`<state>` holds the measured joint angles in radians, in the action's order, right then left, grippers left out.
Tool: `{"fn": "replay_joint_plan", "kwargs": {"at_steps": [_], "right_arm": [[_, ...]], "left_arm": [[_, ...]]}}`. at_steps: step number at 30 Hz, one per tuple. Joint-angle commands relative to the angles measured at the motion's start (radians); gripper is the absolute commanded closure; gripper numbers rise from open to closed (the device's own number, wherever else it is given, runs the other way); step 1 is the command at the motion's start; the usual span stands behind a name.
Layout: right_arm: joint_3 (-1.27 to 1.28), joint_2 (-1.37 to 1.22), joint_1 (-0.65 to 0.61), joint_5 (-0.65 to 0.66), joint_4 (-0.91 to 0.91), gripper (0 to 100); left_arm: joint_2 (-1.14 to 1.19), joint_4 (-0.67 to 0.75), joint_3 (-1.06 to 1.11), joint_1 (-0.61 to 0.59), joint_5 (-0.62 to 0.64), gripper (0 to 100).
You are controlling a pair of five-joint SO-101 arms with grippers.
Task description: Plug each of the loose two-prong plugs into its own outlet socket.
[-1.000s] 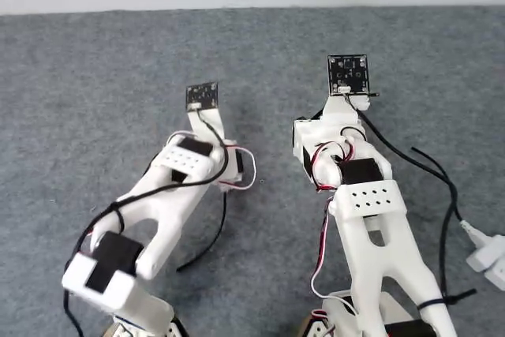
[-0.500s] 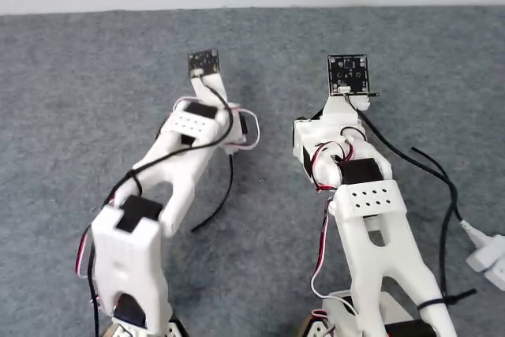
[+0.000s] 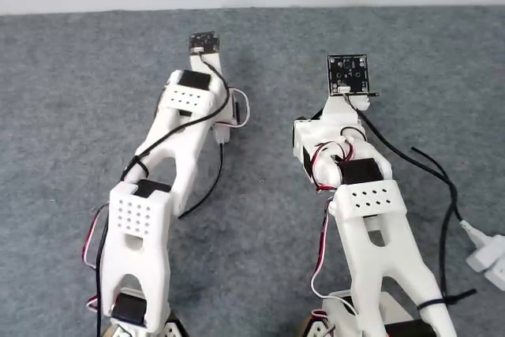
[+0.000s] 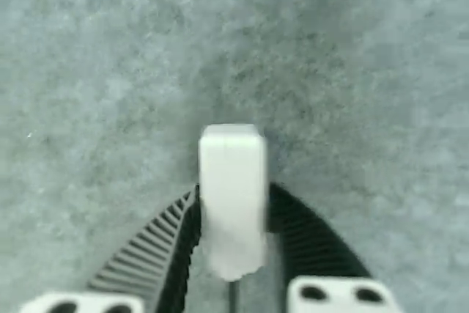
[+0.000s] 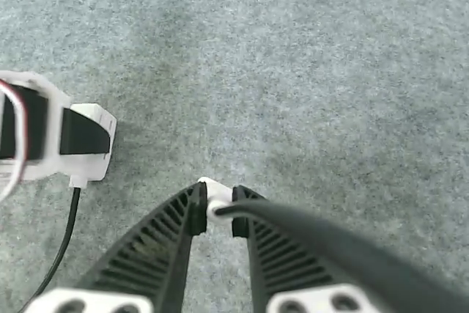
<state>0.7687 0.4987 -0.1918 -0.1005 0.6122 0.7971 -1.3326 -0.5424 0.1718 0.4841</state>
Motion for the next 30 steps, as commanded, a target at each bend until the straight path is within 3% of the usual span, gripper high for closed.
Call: {"fn": "replay_joint_plan", "kwargs": {"at_steps": [1, 10, 16, 30], "right_arm": [[-0.078, 0.022, -0.021, 0.015, 0.012, 99.1], [-0.075, 0.015, -0.039, 0.032, 0.012, 99.1], [-0.075, 0.013, -0.039, 0.034, 0.012, 99.1], [-0.075, 0.015, -0.039, 0.034, 0.012, 99.1]], "left_arm": [[-0.032, -0.058, -0.07, -0.015, -0.009, 73], [-0.132, -0.101, -0.065, 0.015, -0.107, 75], [-0.081, -0.06, -0.071, 0.106, -0.273, 100], [-0.011, 0.008, -0.053, 0.028, -0.29, 99]]}}
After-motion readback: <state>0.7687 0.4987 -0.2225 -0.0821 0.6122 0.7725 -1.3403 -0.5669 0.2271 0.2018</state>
